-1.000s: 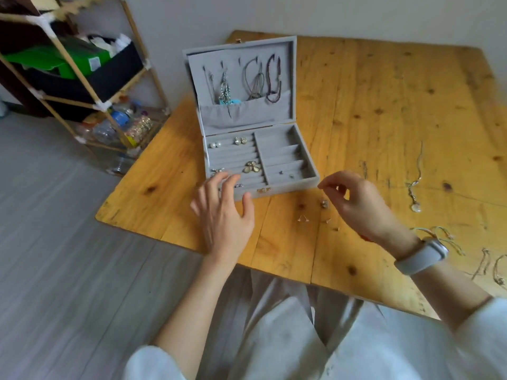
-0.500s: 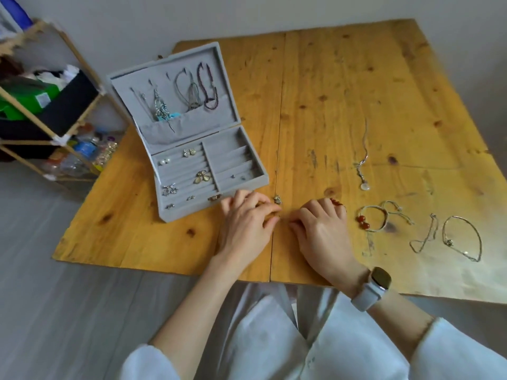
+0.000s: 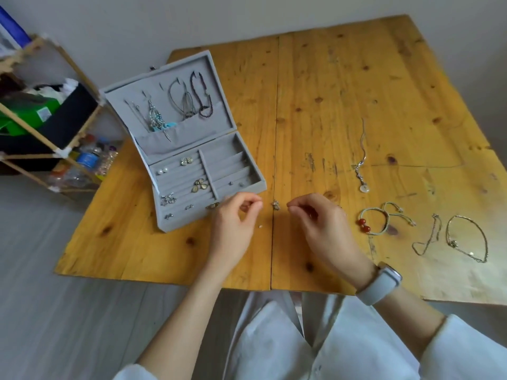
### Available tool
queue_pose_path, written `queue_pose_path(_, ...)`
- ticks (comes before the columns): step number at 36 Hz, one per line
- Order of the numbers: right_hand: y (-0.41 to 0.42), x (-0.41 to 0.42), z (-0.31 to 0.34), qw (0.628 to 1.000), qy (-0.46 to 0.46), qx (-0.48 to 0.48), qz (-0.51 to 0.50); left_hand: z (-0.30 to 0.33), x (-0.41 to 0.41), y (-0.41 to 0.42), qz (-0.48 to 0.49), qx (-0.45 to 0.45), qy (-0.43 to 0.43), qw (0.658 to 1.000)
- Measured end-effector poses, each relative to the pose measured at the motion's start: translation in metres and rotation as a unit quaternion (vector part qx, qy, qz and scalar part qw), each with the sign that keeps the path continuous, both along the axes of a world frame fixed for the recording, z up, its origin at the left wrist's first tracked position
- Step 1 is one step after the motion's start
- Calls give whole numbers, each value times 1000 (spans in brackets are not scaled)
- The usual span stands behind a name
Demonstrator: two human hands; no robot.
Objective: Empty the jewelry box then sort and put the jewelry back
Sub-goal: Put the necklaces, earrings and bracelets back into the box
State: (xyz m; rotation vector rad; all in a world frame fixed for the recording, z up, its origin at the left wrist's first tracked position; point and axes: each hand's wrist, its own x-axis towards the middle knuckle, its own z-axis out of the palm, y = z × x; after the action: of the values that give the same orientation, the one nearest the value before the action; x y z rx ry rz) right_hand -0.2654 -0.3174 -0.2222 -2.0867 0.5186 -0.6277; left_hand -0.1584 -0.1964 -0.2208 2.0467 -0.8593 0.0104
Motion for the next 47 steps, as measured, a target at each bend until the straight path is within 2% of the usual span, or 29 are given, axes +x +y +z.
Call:
queue_pose_path(4, 6, 18, 10, 999, -2, 44, 32, 13, 24, 20, 63, -75, 111, 989)
queue_pose_path(9, 13, 44, 21, 994, -10, 79, 69, 19, 57, 48, 105, -77, 170, 977)
queue_pose_path(15, 20, 69, 25, 987, -9, 143, 78, 17, 85, 62, 99, 9, 160, 982)
queue_pose_path(23, 25, 80, 19, 986, 24, 128, 101, 12, 94, 59, 59, 67, 127, 988)
queue_pose_path(29, 28, 85, 18, 987, 22, 121, 104, 7, 92, 56, 81, 92, 103, 987)
queue_pose_path(35, 30, 89, 17, 988, 28, 111, 99, 5, 88, 52, 116, 166, 41, 978)
queue_pose_path(44, 34, 105, 14, 993, 59, 42, 98, 8, 91, 50, 135, 147, 49, 979)
queue_pose_path(47, 37, 111, 15, 991, 91, -13, 97, 6, 88, 52, 132, 181, -11, 975)
